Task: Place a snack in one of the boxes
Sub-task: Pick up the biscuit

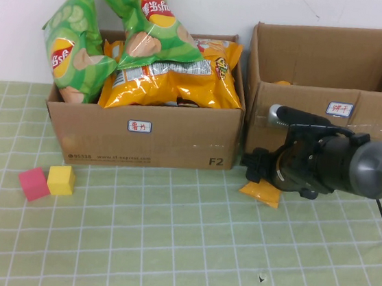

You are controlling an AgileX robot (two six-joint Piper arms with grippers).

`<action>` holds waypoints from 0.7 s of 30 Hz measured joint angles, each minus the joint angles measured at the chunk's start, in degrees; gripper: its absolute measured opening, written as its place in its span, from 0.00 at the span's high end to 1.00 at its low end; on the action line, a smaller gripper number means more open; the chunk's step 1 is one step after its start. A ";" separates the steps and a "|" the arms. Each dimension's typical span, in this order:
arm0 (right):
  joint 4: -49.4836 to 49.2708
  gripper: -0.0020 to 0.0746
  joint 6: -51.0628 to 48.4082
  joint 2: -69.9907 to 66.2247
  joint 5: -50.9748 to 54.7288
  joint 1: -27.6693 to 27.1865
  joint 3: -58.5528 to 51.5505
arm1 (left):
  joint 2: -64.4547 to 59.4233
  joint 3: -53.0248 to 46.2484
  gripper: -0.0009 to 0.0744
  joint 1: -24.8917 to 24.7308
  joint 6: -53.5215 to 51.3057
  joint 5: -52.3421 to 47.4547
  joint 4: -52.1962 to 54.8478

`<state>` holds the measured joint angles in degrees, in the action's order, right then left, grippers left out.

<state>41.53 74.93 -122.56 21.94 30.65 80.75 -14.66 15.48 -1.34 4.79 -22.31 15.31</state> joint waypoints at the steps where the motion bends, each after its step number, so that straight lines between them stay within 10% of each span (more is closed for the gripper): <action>1: 0.00 0.19 0.00 0.00 0.00 0.00 0.00 | 0.00 0.00 0.99 0.00 0.00 0.00 0.00; 21: -3.50 0.27 -8.42 -1.13 0.23 0.60 0.02 | 0.00 0.00 0.99 0.00 0.00 0.00 0.00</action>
<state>38.03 66.52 -123.70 22.17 31.26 80.77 -14.66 15.48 -1.34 4.79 -22.31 15.31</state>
